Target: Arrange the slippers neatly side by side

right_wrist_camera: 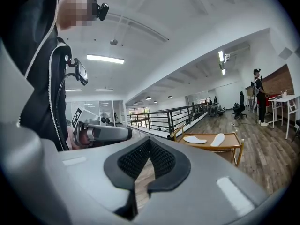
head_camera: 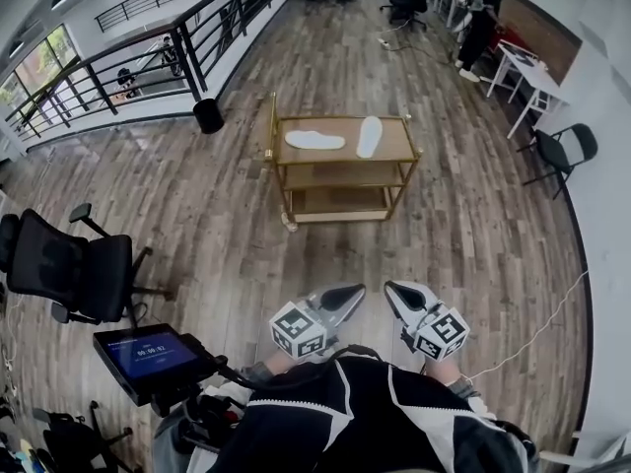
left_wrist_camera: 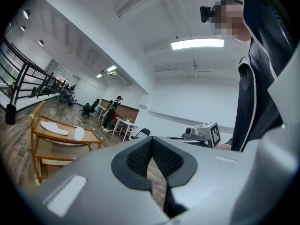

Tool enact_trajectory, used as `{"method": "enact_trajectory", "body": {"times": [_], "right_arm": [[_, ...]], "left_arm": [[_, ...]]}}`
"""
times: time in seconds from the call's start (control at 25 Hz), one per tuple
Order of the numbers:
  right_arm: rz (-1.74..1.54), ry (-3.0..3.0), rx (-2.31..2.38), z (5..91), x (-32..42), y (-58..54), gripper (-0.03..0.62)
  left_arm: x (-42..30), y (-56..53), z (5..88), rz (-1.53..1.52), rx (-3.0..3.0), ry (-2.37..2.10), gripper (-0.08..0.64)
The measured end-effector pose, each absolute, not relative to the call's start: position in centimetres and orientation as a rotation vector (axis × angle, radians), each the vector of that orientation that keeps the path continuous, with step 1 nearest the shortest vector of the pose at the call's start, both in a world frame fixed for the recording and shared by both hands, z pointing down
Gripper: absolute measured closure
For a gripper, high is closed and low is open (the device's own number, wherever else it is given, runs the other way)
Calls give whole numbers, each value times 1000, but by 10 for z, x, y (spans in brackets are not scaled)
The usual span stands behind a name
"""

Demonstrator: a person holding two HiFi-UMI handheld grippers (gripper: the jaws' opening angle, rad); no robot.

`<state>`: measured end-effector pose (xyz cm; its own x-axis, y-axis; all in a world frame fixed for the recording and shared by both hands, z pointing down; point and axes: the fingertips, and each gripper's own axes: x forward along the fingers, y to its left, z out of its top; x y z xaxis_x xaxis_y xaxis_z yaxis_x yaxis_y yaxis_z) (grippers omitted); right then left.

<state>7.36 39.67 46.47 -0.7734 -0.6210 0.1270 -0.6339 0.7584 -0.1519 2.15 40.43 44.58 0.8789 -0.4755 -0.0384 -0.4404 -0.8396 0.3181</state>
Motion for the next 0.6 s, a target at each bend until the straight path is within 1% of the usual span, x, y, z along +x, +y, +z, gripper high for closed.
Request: {"method": "enact_trajectory", "body": {"times": [0.2,0.6], "right_arm": [[256,-2850,994,465,48,383,588],[249,-2859,909,463,34,358,588]], "left_arm": [[2,388,447,-217,2749,-664,541],[-6,373,461,-247,2709,-692,541]]}}
